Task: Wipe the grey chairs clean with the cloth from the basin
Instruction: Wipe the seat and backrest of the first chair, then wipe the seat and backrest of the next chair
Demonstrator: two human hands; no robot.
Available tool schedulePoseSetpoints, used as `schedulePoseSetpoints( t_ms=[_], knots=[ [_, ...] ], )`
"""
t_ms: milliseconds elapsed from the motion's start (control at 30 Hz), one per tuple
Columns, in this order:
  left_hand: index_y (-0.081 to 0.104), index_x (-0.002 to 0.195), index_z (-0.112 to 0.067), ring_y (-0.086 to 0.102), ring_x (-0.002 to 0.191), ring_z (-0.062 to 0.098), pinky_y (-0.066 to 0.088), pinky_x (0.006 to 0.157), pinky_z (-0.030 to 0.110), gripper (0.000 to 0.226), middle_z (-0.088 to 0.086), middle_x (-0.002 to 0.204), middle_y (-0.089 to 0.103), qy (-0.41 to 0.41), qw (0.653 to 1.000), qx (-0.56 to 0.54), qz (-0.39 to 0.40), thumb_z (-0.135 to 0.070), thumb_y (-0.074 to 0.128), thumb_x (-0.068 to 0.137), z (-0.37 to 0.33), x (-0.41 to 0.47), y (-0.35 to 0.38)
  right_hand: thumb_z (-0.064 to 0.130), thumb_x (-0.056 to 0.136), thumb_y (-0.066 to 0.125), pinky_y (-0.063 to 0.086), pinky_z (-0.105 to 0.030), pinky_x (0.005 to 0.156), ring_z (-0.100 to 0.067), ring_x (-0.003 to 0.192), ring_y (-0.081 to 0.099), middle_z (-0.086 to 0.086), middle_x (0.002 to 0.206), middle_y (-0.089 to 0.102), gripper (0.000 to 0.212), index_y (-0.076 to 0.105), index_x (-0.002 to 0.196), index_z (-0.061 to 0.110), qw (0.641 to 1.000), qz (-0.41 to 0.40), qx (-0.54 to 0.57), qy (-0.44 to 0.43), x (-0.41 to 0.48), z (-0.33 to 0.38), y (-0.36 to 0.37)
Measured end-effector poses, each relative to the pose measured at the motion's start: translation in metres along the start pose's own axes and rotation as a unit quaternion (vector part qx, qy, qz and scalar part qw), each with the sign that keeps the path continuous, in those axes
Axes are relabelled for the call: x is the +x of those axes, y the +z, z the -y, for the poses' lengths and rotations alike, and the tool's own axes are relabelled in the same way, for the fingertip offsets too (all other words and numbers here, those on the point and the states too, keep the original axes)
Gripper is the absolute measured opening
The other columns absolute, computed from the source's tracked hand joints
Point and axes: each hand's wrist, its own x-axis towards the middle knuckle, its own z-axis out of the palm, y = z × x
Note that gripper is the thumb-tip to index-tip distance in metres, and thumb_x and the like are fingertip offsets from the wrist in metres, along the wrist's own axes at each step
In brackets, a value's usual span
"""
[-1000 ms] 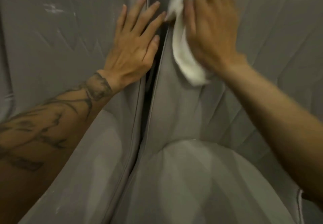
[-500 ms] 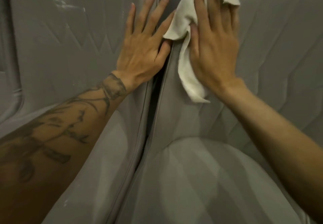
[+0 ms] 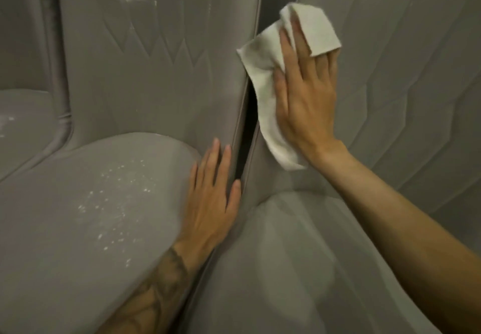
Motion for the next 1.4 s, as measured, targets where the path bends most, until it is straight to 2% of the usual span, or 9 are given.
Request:
schedulePoseSetpoints(
  t_ms=[167, 333, 500, 633, 767, 967, 1100, 1300, 1400],
  knots=[
    [0.017, 0.167, -0.022, 0.019, 0.160, 0.016, 0.016, 0.131, 0.045, 0.064, 0.001, 0.175, 0.017, -0.014, 0.998, 0.032, 0.058, -0.040, 0.029, 0.107, 0.013, -0.037, 0.001, 0.019, 0.106, 0.049, 0.023, -0.061, 0.125, -0.039, 0.156, 0.027, -0.017, 0.165, 0.035, 0.053, 0.040, 0.155, 0.002, 0.966, 0.158, 0.161, -0.129, -0.130, 0.030, -0.002],
    [0.023, 0.166, -0.014, 0.023, 0.160, 0.019, 0.017, 0.132, 0.045, 0.067, 0.005, 0.174, 0.021, -0.023, 0.995, 0.044, 0.083, -0.034, 0.039, 0.105, 0.006, -0.043, -0.006, 0.028, 0.112, 0.035, 0.023, -0.047, 0.128, -0.023, 0.159, 0.024, -0.002, 0.168, 0.032, 0.051, 0.034, 0.161, 0.014, 0.910, 0.282, 0.185, -0.241, -0.159, 0.029, -0.020],
    [0.026, 0.166, -0.016, 0.028, 0.158, 0.024, 0.021, 0.130, 0.048, 0.066, 0.007, 0.173, 0.024, 0.001, 0.989, 0.099, 0.110, -0.037, 0.039, 0.104, -0.007, -0.063, -0.013, 0.028, 0.111, 0.030, 0.026, -0.049, 0.126, -0.021, 0.159, 0.023, 0.001, 0.171, 0.024, 0.051, 0.032, 0.162, 0.018, 0.950, 0.244, 0.153, -0.125, -0.116, 0.003, -0.036],
    [0.042, 0.159, -0.014, 0.038, 0.153, 0.025, 0.026, 0.129, 0.049, 0.058, 0.008, 0.165, 0.041, -0.001, 0.988, 0.100, 0.119, -0.033, 0.041, 0.105, -0.010, -0.082, -0.022, 0.025, 0.111, 0.033, 0.014, -0.051, 0.131, -0.021, 0.160, 0.018, -0.002, 0.171, 0.024, 0.051, 0.032, 0.161, 0.021, 0.897, 0.346, 0.254, -0.107, -0.150, 0.050, -0.043],
    [0.056, 0.149, -0.014, 0.045, 0.148, 0.022, 0.024, 0.128, 0.043, 0.048, 0.005, 0.156, 0.053, 0.004, 0.987, 0.099, 0.126, -0.029, 0.044, 0.104, 0.001, -0.108, -0.046, 0.027, 0.113, 0.033, 0.032, -0.047, 0.124, -0.013, 0.150, 0.040, 0.001, 0.160, 0.047, 0.043, 0.047, 0.154, 0.023, 0.850, 0.394, 0.349, -0.011, -0.182, 0.087, -0.069],
    [0.054, 0.150, -0.010, 0.043, 0.150, 0.027, 0.025, 0.128, 0.044, 0.053, 0.011, 0.160, 0.048, -0.048, 0.985, 0.128, 0.107, -0.032, 0.034, 0.107, 0.028, -0.134, -0.104, 0.025, 0.113, 0.034, 0.018, -0.025, 0.129, -0.001, 0.156, 0.023, 0.012, 0.166, 0.030, 0.046, 0.036, 0.159, 0.024, 0.878, 0.279, 0.389, 0.027, -0.135, 0.137, -0.108],
    [0.058, 0.146, -0.005, 0.049, 0.145, 0.032, 0.030, 0.124, 0.047, 0.047, 0.016, 0.156, 0.052, -0.087, 0.982, 0.150, 0.072, -0.027, 0.044, 0.107, 0.051, -0.151, -0.138, 0.034, 0.114, 0.033, 0.015, -0.028, 0.131, -0.001, 0.158, 0.018, 0.010, 0.168, 0.031, 0.049, 0.034, 0.161, 0.022, 0.887, 0.227, 0.397, 0.063, -0.099, 0.165, -0.107],
    [0.054, 0.148, -0.003, 0.050, 0.142, 0.036, 0.034, 0.123, 0.052, 0.052, 0.018, 0.155, 0.051, -0.138, 0.972, 0.168, 0.091, -0.030, 0.039, 0.107, 0.084, -0.183, -0.167, 0.048, 0.110, 0.031, 0.019, -0.044, 0.128, -0.033, 0.156, 0.020, -0.015, 0.169, 0.021, 0.057, 0.039, 0.153, 0.012, 0.863, 0.443, 0.228, 0.087, -0.131, 0.208, -0.058],
    [0.054, 0.149, -0.008, 0.048, 0.143, 0.032, 0.033, 0.122, 0.050, 0.053, 0.014, 0.156, 0.049, -0.151, 0.967, 0.179, 0.100, -0.034, 0.035, 0.106, 0.093, -0.195, -0.176, 0.047, 0.109, 0.029, 0.009, -0.048, 0.131, -0.037, 0.159, 0.011, -0.022, 0.169, 0.016, 0.066, 0.026, 0.160, 0.004, 0.858, 0.474, 0.178, 0.086, -0.157, 0.226, -0.036]
  ],
)
